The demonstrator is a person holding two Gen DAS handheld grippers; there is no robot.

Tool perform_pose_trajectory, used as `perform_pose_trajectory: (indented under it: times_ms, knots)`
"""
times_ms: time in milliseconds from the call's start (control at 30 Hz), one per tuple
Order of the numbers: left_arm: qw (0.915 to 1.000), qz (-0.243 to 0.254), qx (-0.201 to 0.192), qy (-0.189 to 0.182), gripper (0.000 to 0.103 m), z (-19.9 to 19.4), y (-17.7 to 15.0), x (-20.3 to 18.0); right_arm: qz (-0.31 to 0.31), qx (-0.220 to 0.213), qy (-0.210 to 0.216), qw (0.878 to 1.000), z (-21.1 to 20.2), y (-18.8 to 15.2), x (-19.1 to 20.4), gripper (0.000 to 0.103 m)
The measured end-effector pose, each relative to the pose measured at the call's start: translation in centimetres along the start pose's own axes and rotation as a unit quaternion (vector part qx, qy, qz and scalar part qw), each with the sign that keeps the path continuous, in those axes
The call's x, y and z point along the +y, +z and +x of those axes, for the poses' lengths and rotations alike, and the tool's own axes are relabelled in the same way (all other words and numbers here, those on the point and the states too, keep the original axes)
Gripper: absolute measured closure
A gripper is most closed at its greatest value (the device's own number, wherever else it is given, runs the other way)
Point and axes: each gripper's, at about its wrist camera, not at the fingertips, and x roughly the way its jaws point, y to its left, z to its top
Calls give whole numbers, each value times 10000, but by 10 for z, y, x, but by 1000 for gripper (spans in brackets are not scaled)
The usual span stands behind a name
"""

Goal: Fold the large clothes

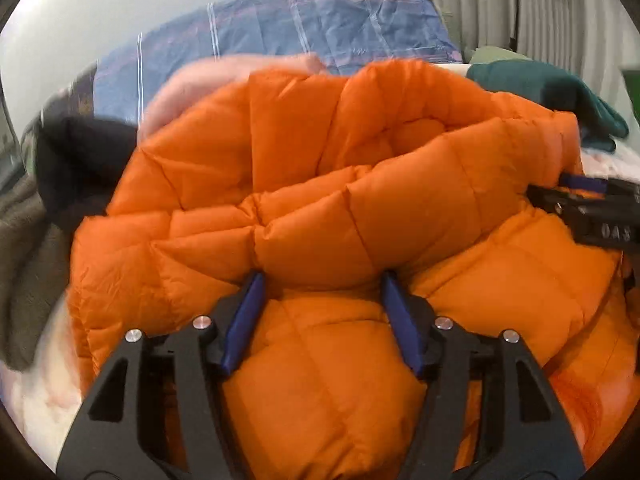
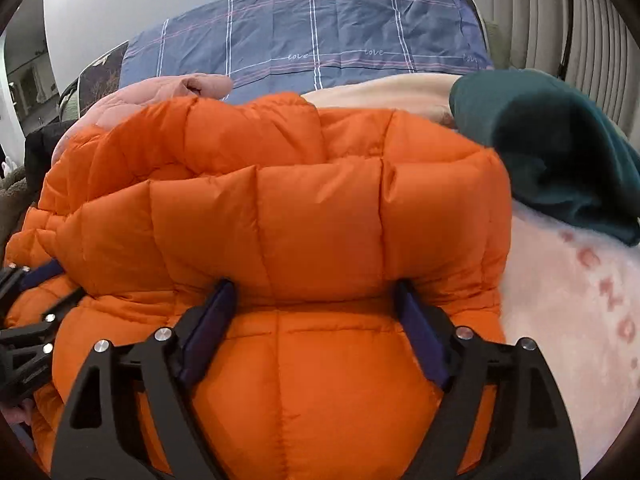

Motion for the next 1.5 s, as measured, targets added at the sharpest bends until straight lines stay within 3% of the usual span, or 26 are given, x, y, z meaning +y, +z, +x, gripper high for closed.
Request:
perform_pose_trajectory:
  times_ms: [300, 433, 500, 600, 733, 833, 1033, 1233, 1267, 1300, 1333, 1367, 1400, 1500]
  knots:
    - [10000, -13, -24, 28, 41, 0, 2, 2, -155, 5, -31, 9999, -3, 1, 1, 20]
    - [9984, -482, -219, -209, 39, -55, -4, 29, 4, -217, 249, 9995, -70, -9, -30, 20]
    - [9953, -745, -246, -570, 33, -91, -28, 49, -53, -282, 348, 9990, -101, -25, -45, 20]
    - [9937, -809, -139, -768, 32, -127, -73, 71, -107, -145, 476, 9987, -141, -68, -78, 20]
    - [9916, -906, 345, -856, 32, -157, -143, 98, 119, 295, 881, 9956, -168, -134, -110, 45]
    - [9825, -1245, 604, -1250, 32, -170, -183, 107, 400, 422, 1041, 9929, -186, -171, -116, 46]
    - [9643, -1491, 404, -2153, 32, -201, -214, 92, 770, 450, 1650, 9823, -216, -205, -113, 47]
    - [9598, -1343, 413, -2431, 32, -216, -229, 66, 1113, 496, 2063, 9709, -234, -234, -119, 53]
    - [9570, -1403, 422, -2504, 34, -217, -230, 67, 1177, 480, 2142, 9685, -237, -237, -120, 55]
    - [9551, -1449, 414, -2552, 45, -220, -233, 67, 1257, 447, 2247, 9653, -240, -241, -121, 57]
    - [9527, -1470, 417, -2628, 52, -222, -233, 67, 1286, 438, 2320, 9632, -241, -240, -122, 65]
    - [9504, -1477, 408, -2706, 74, -222, -230, 65, 1285, 447, 2396, 9613, -239, -236, -120, 86]
    - [9511, -1467, 378, -2690, 89, -221, -224, 63, 1281, 437, 2461, 9597, -238, -232, -118, 91]
    - [9553, -1371, -249, -2606, 95, -246, -196, 62, 1310, 84, 2695, 9540, -251, -209, -110, 99]
